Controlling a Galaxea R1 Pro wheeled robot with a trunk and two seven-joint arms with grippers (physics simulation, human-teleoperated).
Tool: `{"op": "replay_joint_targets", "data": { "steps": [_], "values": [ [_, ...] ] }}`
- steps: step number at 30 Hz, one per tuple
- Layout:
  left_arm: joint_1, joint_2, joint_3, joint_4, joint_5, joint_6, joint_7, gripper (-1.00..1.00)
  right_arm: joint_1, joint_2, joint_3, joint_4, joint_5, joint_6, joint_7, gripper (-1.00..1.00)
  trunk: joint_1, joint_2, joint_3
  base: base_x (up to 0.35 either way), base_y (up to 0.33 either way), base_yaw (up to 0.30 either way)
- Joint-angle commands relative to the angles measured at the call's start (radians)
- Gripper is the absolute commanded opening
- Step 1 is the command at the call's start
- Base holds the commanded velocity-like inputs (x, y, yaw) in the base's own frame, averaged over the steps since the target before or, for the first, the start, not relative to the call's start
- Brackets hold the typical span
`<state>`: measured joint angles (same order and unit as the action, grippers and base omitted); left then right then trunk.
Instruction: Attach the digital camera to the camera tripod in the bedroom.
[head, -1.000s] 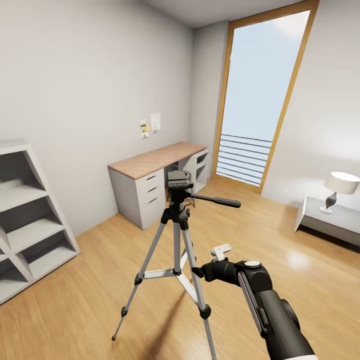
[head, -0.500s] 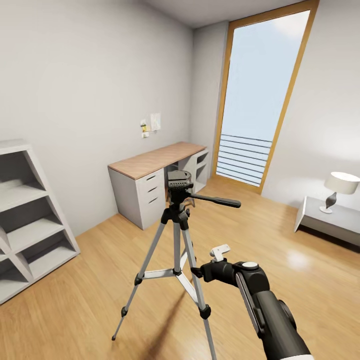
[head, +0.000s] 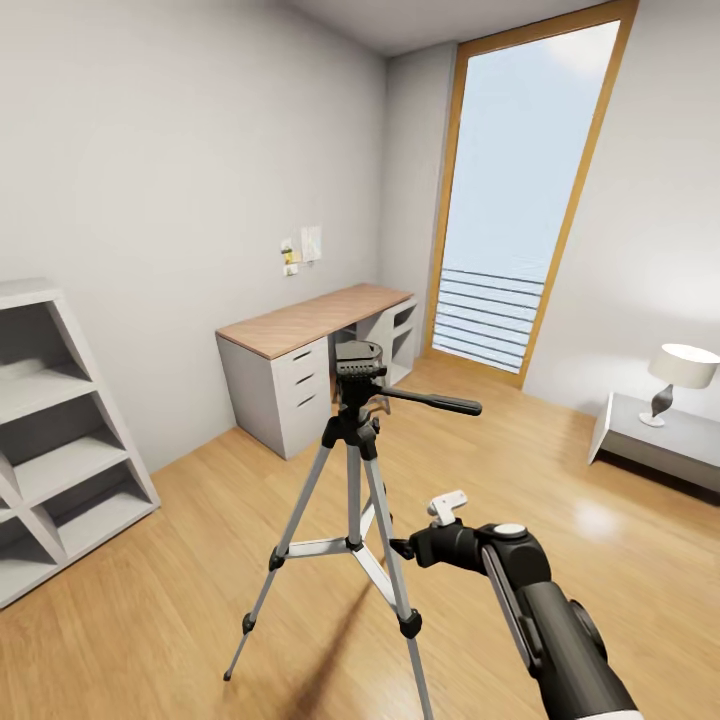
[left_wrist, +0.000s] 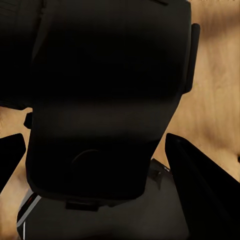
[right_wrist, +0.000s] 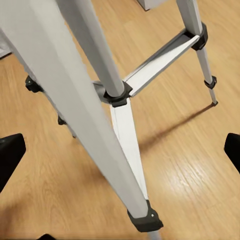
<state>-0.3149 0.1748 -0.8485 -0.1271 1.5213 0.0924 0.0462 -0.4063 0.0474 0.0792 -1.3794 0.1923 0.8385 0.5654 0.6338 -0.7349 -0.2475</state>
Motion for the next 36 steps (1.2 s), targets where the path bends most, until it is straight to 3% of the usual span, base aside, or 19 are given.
{"op": "replay_joint_targets", "data": {
  "steps": [1,15,23,24,29,36],
  "values": [
    [0.000,-0.004,-0.006,0.001,0.004,-0.003,0.006,-1.00,0.000,-0.002,0.002,-0.007,0.010,0.009,0.012,1.00,0.000,-0.001,-0.001,0.000,0.000,0.000],
    [0.000,-0.008,-0.006,0.003,0.004,-0.026,0.006,-1.00,0.000,0.028,0.002,-0.042,0.008,0.053,0.072,1.00,0.000,-0.001,-0.001,0.000,0.000,0.000],
    [0.000,-0.008,-0.006,0.003,0.004,-0.026,0.006,-1.00,0.000,0.073,0.001,-0.043,0.009,0.031,0.074,1.00,0.000,-0.001,-0.001,0.000,0.000,0.000],
    [0.000,-0.008,-0.007,0.003,0.003,-0.026,0.006,-1.00,0.000,0.115,-0.001,-0.043,0.009,0.001,0.073,1.00,0.000,-0.001,-0.001,0.000,0.000,0.000],
    [0.000,-0.009,-0.007,0.003,0.002,-0.026,0.006,-1.00,0.000,0.119,-0.005,-0.042,0.012,-0.053,0.072,1.00,0.000,-0.001,-0.001,0.000,0.000,0.000],
    [0.000,-0.009,-0.007,0.003,0.002,-0.026,0.006,-1.00,0.000,0.118,-0.008,-0.041,0.015,-0.070,0.070,1.00,0.000,-0.001,-0.001,0.000,0.000,0.000]
  ]
}}
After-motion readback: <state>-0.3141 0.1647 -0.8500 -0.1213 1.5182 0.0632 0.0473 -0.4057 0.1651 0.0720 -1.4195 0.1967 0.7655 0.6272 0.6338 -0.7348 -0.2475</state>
